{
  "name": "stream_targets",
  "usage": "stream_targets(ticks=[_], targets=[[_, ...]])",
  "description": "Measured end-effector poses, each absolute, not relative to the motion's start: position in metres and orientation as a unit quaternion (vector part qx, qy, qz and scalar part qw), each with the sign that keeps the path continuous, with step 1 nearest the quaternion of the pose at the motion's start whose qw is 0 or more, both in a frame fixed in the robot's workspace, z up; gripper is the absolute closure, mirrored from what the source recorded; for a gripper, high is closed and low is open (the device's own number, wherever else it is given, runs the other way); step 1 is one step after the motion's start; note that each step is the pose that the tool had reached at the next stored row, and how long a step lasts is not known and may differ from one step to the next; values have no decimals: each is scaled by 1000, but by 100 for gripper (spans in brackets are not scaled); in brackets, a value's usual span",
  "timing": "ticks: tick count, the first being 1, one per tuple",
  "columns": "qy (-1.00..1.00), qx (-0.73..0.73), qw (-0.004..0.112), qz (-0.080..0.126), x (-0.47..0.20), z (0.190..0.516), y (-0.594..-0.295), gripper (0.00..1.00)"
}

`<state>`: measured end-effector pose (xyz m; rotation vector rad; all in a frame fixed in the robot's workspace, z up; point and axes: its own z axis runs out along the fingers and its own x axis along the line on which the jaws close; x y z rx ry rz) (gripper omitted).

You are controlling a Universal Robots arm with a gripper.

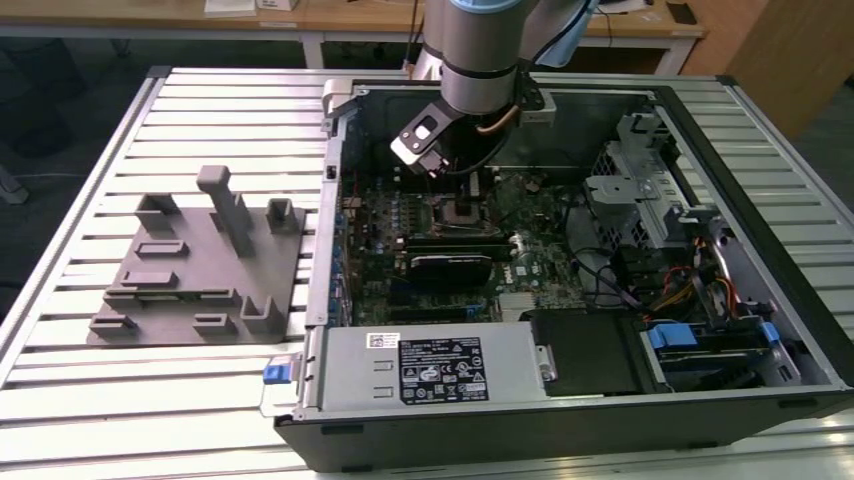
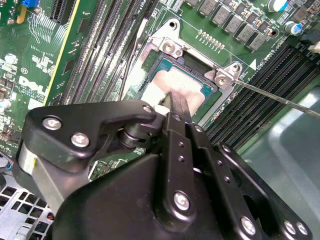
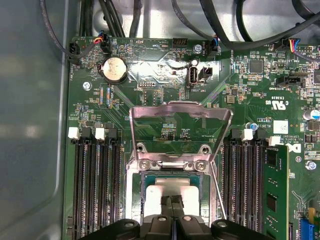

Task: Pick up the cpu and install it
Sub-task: 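Place the cpu into insertion slot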

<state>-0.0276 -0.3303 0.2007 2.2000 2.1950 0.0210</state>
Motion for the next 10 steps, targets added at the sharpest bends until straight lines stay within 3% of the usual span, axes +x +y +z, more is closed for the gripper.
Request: stream_targets(ticks=[10], targets=[[706,708,17,7,-29,201,-330,89]])
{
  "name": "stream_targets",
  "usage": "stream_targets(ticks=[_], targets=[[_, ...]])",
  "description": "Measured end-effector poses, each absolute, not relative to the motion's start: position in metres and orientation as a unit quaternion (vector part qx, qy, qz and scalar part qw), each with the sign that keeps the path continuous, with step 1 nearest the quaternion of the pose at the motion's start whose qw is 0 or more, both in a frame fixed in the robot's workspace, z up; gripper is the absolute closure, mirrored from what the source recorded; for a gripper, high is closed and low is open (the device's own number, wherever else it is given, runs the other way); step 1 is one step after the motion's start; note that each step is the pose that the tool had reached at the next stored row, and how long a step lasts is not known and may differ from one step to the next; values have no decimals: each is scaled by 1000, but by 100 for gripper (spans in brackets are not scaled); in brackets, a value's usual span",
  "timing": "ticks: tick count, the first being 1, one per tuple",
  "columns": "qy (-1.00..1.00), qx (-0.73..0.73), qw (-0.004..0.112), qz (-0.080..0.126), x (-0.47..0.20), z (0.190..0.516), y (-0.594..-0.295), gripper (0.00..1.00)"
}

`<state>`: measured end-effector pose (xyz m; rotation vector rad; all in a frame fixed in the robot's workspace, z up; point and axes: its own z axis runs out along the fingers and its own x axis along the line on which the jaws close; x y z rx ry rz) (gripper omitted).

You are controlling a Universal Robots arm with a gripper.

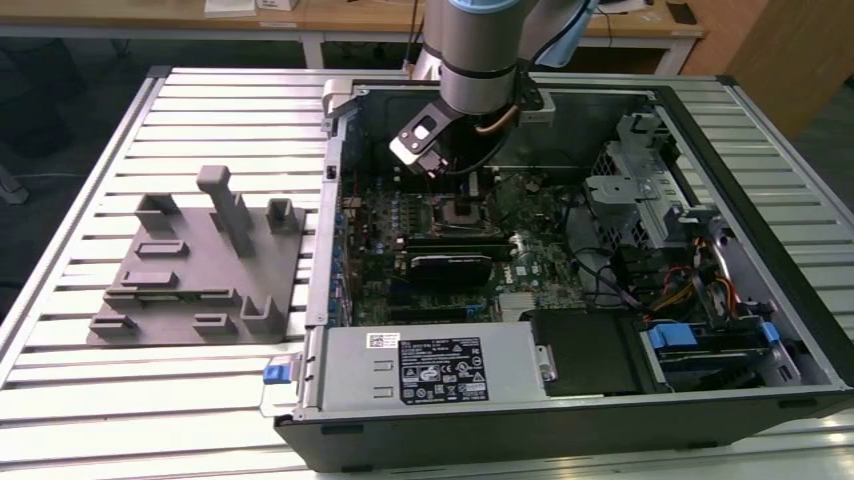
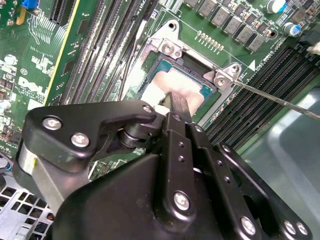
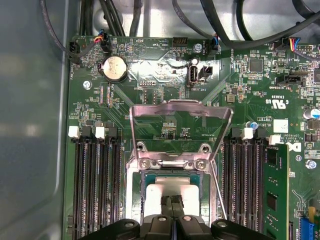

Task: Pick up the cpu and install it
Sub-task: 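Place the cpu into insertion slot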

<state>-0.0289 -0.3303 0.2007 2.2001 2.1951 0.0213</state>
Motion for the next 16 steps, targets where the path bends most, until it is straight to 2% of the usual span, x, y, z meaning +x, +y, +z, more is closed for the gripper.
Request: stream_targets(ticks=[16], targets=[[706,708,17,7,-29,198,-330,89]])
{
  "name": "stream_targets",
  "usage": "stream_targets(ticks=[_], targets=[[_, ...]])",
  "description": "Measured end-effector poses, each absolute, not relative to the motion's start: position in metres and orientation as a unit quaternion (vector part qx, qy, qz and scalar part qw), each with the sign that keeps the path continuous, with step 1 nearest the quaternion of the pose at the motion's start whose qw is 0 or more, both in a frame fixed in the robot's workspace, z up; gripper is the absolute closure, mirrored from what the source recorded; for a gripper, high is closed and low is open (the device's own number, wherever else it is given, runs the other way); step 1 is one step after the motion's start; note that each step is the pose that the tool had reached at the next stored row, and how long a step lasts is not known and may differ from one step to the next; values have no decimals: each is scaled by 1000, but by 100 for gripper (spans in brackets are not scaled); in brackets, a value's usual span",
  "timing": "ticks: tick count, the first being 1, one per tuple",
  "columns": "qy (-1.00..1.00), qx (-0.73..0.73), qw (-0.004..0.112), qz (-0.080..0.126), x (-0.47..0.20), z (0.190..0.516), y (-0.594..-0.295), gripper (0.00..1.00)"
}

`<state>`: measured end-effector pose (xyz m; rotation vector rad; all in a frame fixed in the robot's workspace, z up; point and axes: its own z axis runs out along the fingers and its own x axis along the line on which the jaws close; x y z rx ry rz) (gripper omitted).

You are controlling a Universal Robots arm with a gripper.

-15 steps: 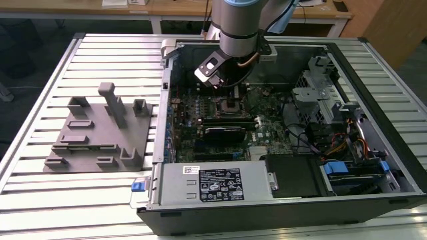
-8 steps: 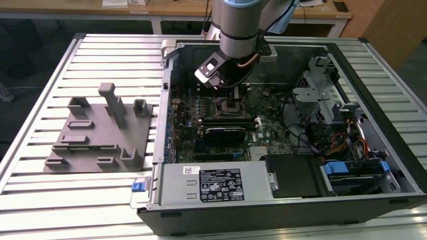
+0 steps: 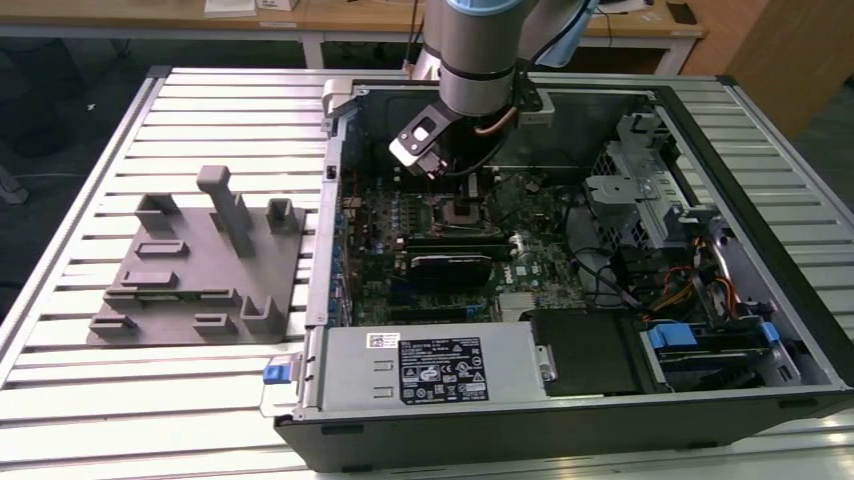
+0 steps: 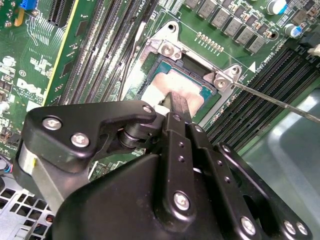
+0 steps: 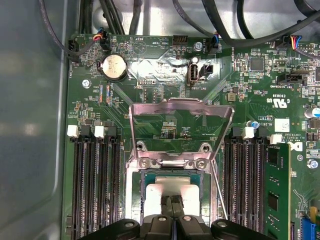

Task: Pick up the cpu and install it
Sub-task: 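Place the cpu into insertion slot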

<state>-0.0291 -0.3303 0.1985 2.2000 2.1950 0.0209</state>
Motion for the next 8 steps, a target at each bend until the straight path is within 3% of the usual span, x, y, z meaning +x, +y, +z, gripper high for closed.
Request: stream_targets(ticks=[8], targets=[[706,708,17,7,-29,199,-330,89]])
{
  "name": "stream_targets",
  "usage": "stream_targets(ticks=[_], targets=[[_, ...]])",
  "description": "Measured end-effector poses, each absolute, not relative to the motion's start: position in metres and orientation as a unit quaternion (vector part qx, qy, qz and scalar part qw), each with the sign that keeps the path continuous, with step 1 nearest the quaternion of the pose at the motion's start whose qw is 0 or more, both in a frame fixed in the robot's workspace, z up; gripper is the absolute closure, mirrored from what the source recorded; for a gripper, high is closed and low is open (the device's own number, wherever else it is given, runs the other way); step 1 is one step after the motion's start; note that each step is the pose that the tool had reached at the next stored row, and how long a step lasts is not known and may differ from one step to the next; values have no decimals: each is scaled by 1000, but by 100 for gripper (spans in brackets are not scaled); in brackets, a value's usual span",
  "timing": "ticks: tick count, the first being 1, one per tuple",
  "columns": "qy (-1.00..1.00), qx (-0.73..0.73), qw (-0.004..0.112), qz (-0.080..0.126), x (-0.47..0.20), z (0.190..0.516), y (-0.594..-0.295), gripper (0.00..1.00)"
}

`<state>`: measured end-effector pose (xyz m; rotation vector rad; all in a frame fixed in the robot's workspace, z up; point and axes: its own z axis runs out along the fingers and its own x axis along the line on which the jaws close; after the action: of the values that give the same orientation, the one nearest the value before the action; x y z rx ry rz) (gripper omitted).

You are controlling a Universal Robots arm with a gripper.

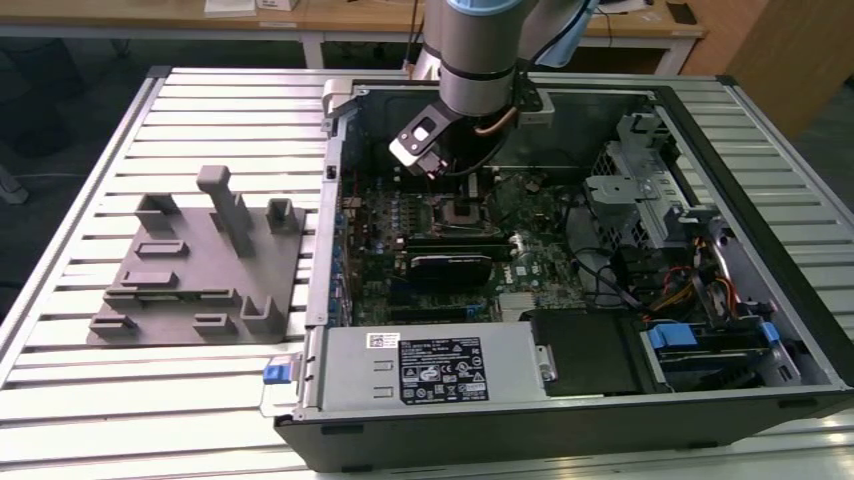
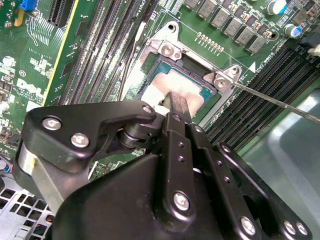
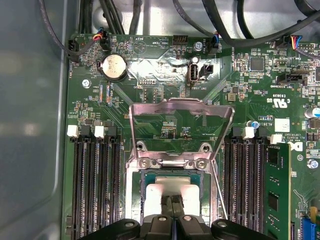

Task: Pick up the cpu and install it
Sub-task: 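Place the cpu into insertion slot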

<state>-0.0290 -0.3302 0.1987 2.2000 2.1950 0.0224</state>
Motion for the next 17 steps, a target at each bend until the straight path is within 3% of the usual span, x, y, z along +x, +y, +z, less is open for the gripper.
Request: stream_targets(ticks=[17], targets=[[706,708,18,8,-29,237,-330,89]])
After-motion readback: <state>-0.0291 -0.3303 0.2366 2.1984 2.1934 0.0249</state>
